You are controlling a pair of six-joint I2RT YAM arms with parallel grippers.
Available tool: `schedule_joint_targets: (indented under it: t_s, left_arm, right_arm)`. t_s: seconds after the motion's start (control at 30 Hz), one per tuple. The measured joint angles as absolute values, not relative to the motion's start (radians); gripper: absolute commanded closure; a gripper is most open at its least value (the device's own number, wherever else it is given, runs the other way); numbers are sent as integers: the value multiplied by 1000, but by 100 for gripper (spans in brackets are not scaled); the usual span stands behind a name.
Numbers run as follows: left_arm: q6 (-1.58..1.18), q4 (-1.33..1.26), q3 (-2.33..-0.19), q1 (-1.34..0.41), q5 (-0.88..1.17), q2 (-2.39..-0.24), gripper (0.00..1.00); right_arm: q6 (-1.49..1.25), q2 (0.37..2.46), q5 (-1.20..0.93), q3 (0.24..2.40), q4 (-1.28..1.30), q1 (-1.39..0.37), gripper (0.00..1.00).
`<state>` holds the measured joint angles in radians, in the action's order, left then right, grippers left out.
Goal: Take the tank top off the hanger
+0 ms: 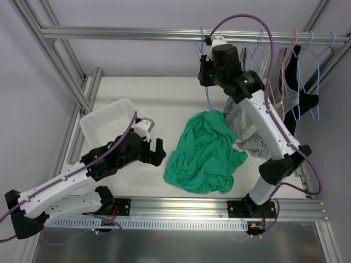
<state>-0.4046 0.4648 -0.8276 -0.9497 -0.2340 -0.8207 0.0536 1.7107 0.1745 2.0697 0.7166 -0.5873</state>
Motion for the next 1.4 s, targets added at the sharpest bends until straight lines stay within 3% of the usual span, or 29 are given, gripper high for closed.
schedule_joint_targets:
  t_s: [0.03,0.07,0.1,0.17,0.2,0.23,0.27,0.43,0.73,0.9,0.97,1.0,1.03,1.07,1.23,1.4]
  left_arm:
    - [-404,465,-831,-950,-227,-836,1]
    - [-403,464,-836,-950,-215,-854,1]
    - [-399,460,-843,-950,-203,-871,1]
    - [-384,430,-850,-949,-164,-904,1]
    - [-377,415,-852,-950,-150,-915,1]
    - [-370,392,-854,-950,-126,-933,1]
    - [-361,366,-857,-950,-105,-955,1]
    - [-339,233,-916,-950,-12,-1157,1]
    - [-299,126,-1165,-992,90,-1734,1]
    - [-295,136,-1267,-1076,39,-1934,1]
    - [-297,144,-1293,-1107,-25,-1971,25]
    - [-306,141,-1299,-1115,-34,-1975,43]
    - [-313,140,-1300,-1126,-54,-1983,68]
    - [-319,139,-1300,-1132,-79,-1988,100]
    - [-377,133,-1226,-1139,-145,-1932,100]
    - [-393,264,-1115,-1155,-282,-1682,100]
  right_arm:
    - [45,1697,173,2053,718,-588,55]
    - [34,1686,171,2038,723,-588,50]
    - [31,1676,167,2021,723,-588,31]
    - [26,1650,155,1978,727,-588,18]
    - [20,1643,152,1969,732,-588,18]
    - [21,1621,149,1940,727,-588,7]
    - [18,1592,149,1906,731,-589,2]
    - [27,1356,144,1736,747,-589,0]
    - [78,705,226,1465,780,-590,0]
    - [111,601,222,1458,867,-590,0]
    - [120,598,211,1449,896,-590,1]
    - [122,595,202,1443,909,-590,0]
    - [125,591,194,1437,921,-590,1]
    - [125,587,188,1433,929,-590,1]
    - [133,537,168,1428,947,-590,1]
    - [140,509,171,1412,945,-590,1]
